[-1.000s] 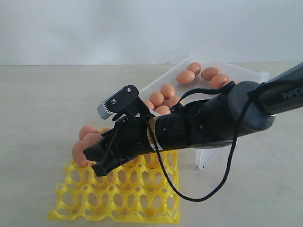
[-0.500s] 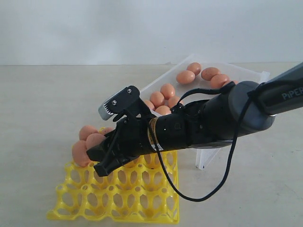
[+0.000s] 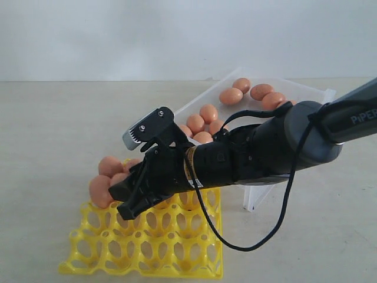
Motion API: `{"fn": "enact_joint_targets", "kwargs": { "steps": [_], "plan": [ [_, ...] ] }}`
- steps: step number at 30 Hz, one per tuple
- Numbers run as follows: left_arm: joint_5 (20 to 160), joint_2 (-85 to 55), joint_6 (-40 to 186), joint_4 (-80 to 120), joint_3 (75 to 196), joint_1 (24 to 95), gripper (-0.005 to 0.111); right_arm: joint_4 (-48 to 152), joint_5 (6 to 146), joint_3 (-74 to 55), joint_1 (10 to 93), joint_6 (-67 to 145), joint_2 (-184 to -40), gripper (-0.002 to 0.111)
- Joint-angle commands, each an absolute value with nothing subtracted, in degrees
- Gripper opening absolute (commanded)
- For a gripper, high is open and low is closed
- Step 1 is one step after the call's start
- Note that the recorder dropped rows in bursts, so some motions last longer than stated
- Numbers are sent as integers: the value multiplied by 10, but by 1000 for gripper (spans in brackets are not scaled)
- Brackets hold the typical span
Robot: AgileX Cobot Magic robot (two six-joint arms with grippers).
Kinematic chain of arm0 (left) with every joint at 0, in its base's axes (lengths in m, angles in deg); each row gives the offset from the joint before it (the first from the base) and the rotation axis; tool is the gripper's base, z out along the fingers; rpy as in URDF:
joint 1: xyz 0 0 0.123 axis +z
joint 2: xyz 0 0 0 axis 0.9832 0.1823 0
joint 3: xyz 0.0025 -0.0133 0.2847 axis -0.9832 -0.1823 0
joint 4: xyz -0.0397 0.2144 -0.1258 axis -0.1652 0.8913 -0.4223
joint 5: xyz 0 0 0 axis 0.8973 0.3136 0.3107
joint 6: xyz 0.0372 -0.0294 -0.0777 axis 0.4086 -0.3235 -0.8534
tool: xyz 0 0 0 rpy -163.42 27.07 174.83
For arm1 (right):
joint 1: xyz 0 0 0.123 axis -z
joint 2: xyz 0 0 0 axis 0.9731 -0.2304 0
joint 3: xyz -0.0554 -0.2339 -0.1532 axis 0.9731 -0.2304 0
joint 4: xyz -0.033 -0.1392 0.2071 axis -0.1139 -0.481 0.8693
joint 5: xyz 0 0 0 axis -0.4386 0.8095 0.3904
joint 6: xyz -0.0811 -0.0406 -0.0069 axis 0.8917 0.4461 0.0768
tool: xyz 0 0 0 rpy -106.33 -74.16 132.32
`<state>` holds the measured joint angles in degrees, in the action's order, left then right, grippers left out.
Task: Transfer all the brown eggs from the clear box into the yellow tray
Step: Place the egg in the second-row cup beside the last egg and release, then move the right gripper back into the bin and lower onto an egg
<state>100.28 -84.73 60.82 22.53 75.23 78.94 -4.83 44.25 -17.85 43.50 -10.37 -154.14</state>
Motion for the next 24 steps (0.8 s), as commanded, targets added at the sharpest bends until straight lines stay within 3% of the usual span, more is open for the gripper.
{"fn": "enact_joint_targets", "kwargs": {
  "steps": [1,14,20,22,24],
  "plan": [
    [1000,-849,609,225,751,793,4,-47,440,-177,435,-100,-1539,60],
    [1000,-849,609,225,751,793,4,-47,433,-177,435,-111,-1539,61],
    [1000,-849,609,225,751,793,4,-52,449,-177,435,-125,-1449,61],
    [1000,-849,609,225,751,793,4,-52,506,-177,435,-100,-1379,61],
    [1000,-849,609,225,751,793,4,-51,710,-165,435,-80,-1281,58]
  ]
}}
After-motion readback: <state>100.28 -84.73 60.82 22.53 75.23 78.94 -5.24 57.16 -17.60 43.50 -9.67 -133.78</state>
